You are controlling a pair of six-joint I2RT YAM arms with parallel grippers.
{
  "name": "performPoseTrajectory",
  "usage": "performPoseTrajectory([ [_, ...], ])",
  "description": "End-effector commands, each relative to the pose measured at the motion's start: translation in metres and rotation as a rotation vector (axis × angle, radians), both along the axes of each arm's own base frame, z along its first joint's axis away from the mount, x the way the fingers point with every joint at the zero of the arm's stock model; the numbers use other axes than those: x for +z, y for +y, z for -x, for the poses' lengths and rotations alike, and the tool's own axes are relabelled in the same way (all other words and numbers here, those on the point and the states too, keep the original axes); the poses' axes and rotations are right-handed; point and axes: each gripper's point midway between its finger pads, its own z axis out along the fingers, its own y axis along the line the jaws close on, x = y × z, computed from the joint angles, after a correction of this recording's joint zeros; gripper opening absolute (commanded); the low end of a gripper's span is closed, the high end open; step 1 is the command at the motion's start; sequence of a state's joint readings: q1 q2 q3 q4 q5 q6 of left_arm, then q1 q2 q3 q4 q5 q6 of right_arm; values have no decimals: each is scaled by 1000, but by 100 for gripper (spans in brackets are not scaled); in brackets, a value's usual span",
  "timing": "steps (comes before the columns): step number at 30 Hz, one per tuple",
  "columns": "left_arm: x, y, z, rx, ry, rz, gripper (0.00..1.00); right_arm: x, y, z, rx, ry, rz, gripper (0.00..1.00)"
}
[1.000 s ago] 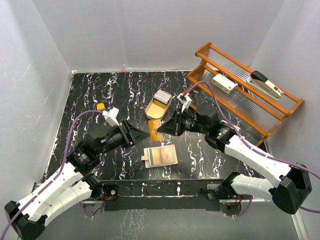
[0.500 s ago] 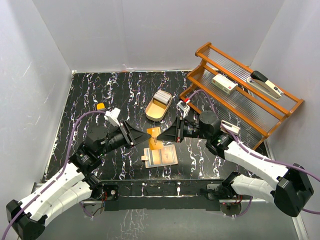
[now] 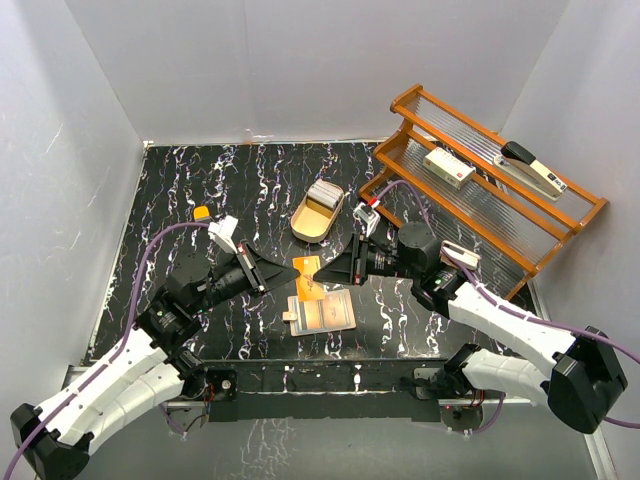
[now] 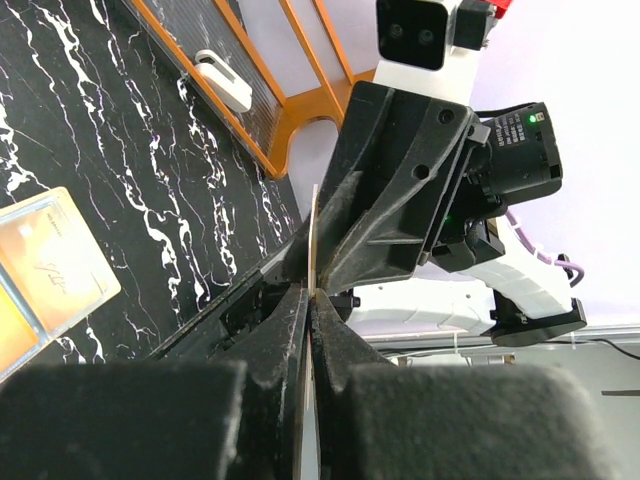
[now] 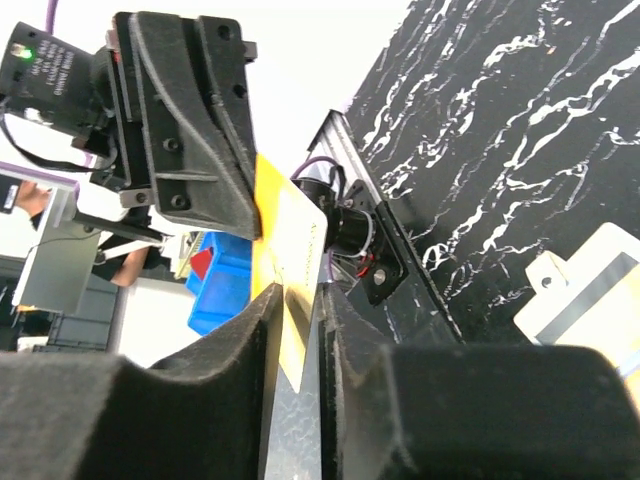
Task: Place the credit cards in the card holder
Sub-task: Pick up the credit card from the storage box, then insert the credit card into the card holder.
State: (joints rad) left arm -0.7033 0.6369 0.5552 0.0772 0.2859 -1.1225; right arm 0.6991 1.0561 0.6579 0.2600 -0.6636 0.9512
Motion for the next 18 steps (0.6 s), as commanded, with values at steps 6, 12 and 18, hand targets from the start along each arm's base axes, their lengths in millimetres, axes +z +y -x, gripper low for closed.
performPoseTrajectory([
  [6, -15, 0, -2, -8, -16, -70, 0, -25, -25, -32, -225, -57, 226, 38],
  [12, -42, 0, -10, 0, 8, -157, 0, -45, -53, -47, -361, -96, 385, 47],
  [18, -78, -3, -15, -8, 79, -243, 0, -92, -72, -54, -426, -62, 543, 48],
])
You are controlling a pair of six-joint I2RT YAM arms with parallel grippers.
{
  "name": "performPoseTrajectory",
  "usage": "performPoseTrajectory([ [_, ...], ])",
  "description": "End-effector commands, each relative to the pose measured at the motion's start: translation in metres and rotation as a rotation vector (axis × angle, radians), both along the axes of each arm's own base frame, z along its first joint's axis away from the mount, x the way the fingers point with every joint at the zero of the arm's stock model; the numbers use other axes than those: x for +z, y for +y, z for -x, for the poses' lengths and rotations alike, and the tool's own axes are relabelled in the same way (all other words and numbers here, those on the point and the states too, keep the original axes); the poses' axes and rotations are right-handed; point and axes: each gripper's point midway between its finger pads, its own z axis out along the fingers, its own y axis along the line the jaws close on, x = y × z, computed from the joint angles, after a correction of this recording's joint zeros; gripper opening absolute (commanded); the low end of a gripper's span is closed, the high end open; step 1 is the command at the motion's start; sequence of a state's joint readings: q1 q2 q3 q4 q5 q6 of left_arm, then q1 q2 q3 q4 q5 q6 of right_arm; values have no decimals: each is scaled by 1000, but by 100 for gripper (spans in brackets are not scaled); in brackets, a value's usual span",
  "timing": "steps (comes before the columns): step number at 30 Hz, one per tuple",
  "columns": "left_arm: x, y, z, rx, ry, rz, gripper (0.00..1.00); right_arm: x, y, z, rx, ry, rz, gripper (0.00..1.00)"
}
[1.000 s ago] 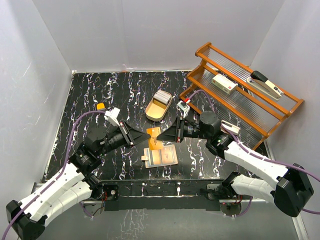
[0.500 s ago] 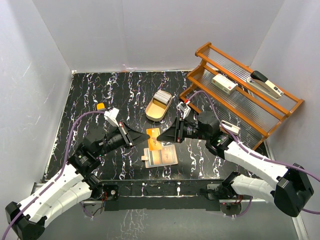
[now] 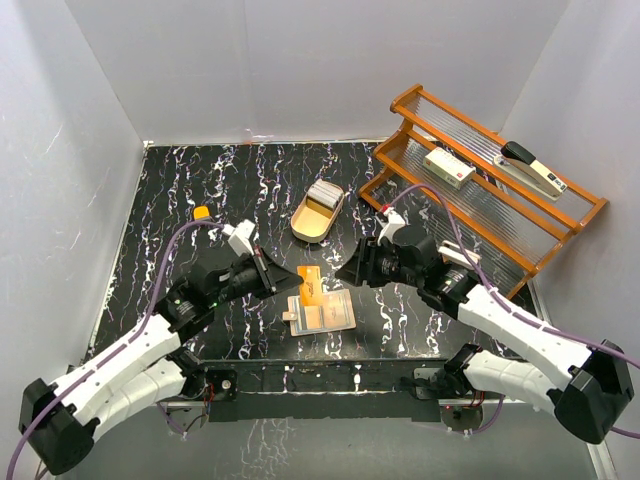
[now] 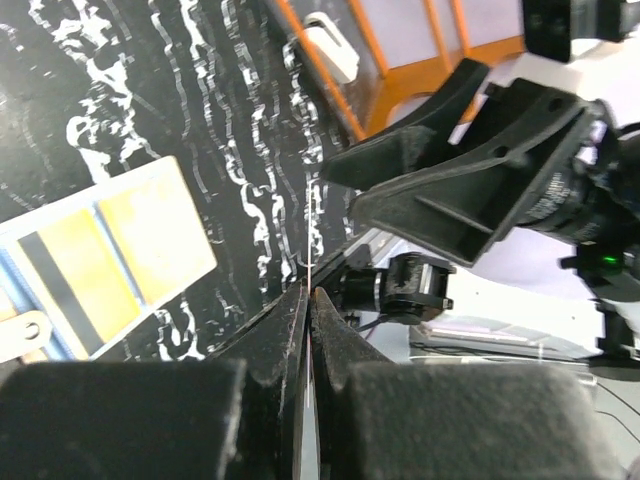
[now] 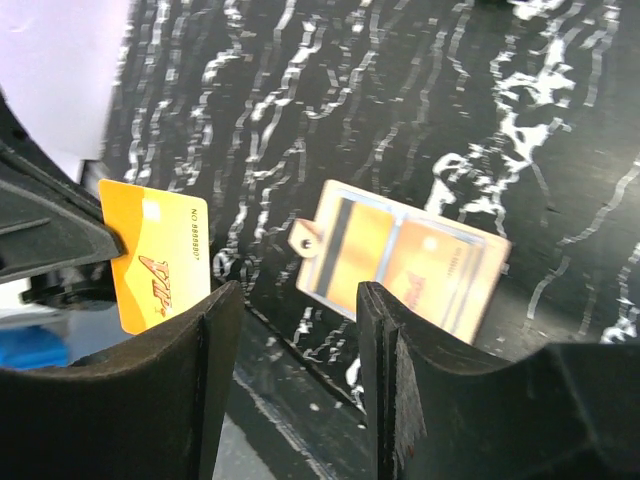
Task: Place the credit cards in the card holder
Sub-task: Insert the credit card into the card holder.
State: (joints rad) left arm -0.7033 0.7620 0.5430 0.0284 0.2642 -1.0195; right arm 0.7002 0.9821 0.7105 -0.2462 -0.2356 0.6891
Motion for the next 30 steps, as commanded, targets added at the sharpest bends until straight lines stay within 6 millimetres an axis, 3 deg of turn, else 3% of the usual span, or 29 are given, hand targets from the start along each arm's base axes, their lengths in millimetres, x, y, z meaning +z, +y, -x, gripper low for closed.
performPoseTrajectory([
  [1, -29, 0, -2, -8, 38, -74, 0, -27, -20, -15, -84, -23, 138, 48],
  [13, -98, 6, -3, 11, 167, -168, 0, -115, -16, -16, -28, 137, 331, 44],
  [18, -113, 13, 1, 3, 217, -172, 0, -148, -17, -12, -15, 183, 427, 42],
  [25, -122, 17, 4, -41, 254, -164, 0, -168, 1, 4, 69, 207, 437, 30],
  [30, -127, 19, 6, -61, 285, -180, 0, -174, 2, 7, 65, 210, 468, 23],
])
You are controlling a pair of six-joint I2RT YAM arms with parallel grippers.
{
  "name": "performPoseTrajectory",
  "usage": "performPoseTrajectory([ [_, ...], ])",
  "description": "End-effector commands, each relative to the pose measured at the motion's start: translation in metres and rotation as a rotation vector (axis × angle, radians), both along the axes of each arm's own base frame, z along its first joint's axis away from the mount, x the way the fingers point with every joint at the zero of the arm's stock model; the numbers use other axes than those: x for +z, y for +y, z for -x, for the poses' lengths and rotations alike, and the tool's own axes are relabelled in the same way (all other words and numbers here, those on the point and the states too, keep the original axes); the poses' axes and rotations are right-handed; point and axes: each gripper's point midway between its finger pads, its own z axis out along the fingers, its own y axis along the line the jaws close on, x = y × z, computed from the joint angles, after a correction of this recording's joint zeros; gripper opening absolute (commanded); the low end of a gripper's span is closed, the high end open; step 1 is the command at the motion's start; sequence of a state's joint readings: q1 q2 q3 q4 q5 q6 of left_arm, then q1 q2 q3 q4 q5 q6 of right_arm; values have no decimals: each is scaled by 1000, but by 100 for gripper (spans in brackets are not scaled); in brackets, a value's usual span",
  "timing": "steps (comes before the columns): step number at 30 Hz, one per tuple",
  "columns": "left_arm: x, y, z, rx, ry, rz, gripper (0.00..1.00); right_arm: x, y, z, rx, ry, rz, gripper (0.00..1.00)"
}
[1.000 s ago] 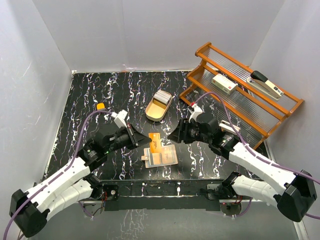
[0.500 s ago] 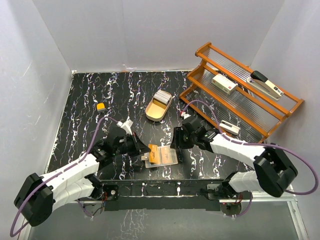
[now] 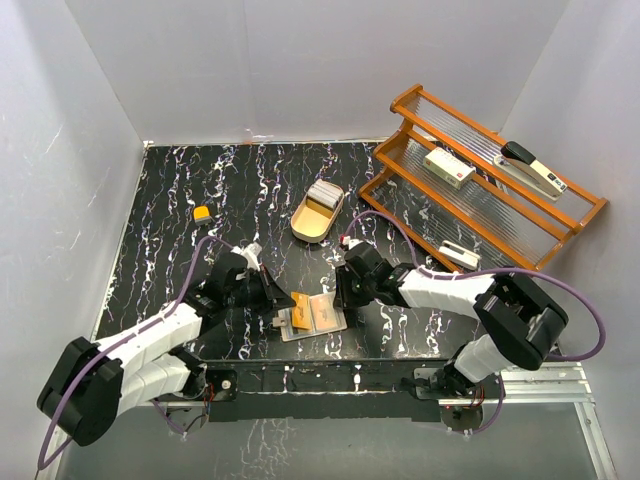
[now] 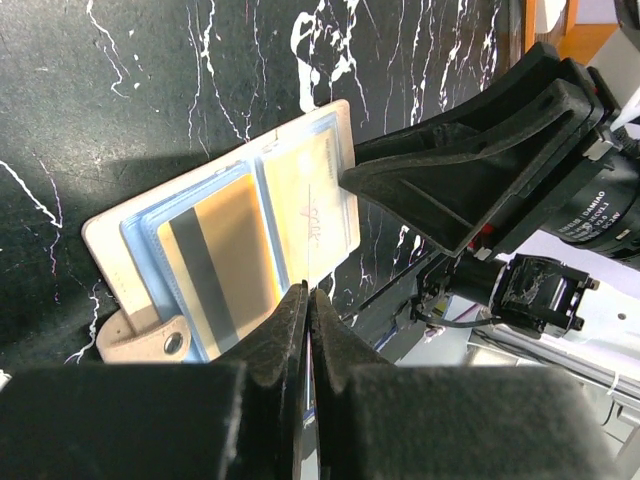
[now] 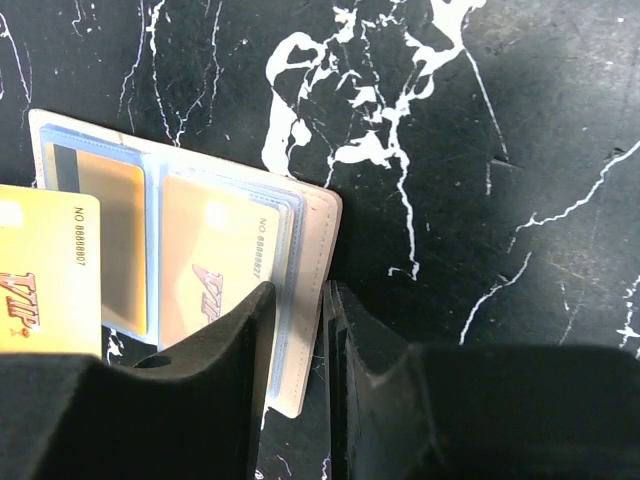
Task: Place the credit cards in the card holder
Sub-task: Insert the credit card into the card holder.
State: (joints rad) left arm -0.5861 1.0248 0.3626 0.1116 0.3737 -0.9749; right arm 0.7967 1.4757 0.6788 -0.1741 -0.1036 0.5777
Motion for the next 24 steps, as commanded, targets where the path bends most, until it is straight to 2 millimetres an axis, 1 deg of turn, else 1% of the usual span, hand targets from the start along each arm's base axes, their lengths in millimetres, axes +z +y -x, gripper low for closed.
performPoseTrajectory([
  [1, 3, -2, 7, -58, 10, 25, 0, -11, -3, 3, 4, 5, 52, 23],
  [8, -10, 3, 12, -43, 80, 0, 0, -13, -5, 7, -8, 7, 58, 20],
  [17, -24, 2, 15, -9, 151, 23, 0, -15, -7, 16, -10, 11, 60, 20],
  [24, -31, 2, 17, -9, 156, 24, 0, -18, -8, 21, -18, 14, 64, 20],
])
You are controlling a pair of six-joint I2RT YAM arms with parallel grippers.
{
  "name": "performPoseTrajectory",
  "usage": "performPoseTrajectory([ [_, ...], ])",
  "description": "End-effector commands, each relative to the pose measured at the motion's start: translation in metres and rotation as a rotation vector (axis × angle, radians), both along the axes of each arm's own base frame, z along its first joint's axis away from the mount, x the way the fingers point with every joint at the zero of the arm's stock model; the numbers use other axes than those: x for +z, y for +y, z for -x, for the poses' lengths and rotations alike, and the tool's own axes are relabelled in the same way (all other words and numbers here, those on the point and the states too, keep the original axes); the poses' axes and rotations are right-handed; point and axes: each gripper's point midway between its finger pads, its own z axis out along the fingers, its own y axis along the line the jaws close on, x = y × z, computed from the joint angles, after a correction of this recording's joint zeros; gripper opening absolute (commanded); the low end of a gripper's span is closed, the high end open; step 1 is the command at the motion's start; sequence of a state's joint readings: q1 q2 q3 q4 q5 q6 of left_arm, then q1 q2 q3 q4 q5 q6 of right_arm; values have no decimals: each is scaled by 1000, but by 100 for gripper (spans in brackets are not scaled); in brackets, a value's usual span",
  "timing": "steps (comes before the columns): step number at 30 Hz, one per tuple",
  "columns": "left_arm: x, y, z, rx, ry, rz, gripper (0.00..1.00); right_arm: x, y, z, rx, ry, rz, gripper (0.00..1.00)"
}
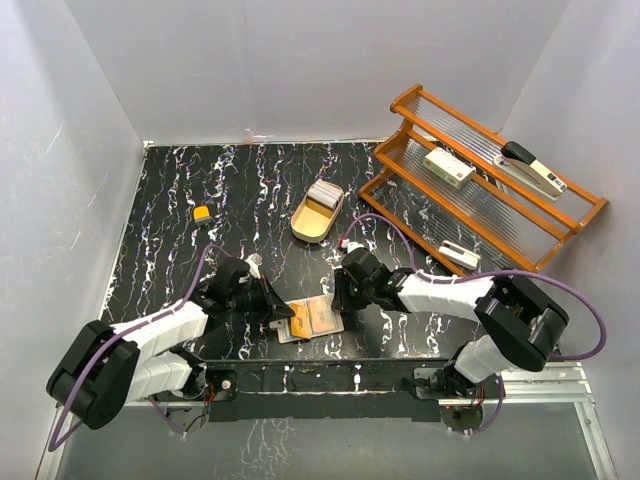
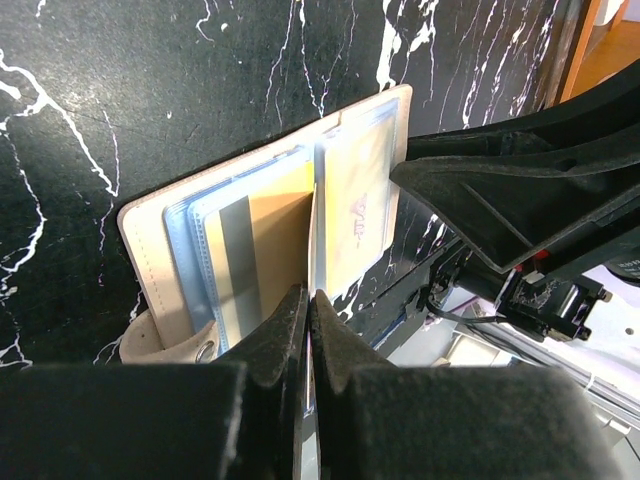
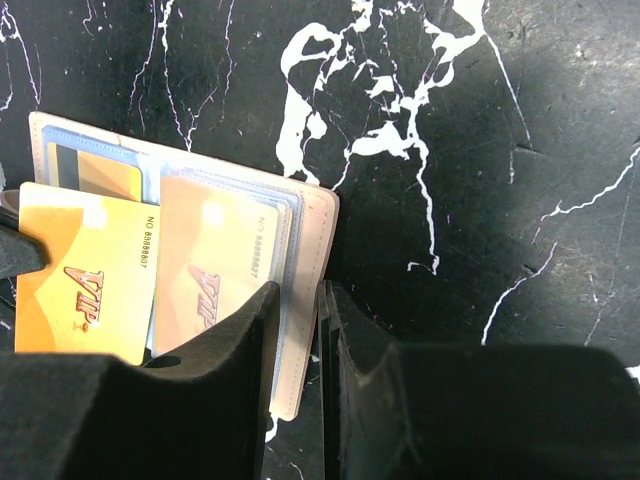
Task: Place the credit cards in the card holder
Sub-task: Insert the credit card into the card holder.
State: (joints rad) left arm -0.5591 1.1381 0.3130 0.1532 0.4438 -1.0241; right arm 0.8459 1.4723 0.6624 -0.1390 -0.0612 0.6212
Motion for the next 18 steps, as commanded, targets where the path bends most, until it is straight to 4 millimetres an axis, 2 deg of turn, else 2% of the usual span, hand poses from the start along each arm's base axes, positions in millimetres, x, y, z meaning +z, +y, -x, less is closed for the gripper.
performPoseTrajectory([
  [1, 1, -2, 3, -16, -12, 30, 0, -17, -17, 15, -11, 32, 78, 20],
  [6, -5, 5, 6, -29, -8, -26, 0, -8, -21, 13, -38, -12, 142, 23],
  [12, 12, 7, 1, -29, -45, -43, 0, 26, -11, 7, -53, -65, 94, 28],
  [15, 24, 0, 1, -21, -54, 27, 0, 39, -5, 4, -48, -89, 55, 29],
  [18, 26, -4, 2, -19, -50, 69, 0, 47, 2, 3, -39, -105, 14, 27],
])
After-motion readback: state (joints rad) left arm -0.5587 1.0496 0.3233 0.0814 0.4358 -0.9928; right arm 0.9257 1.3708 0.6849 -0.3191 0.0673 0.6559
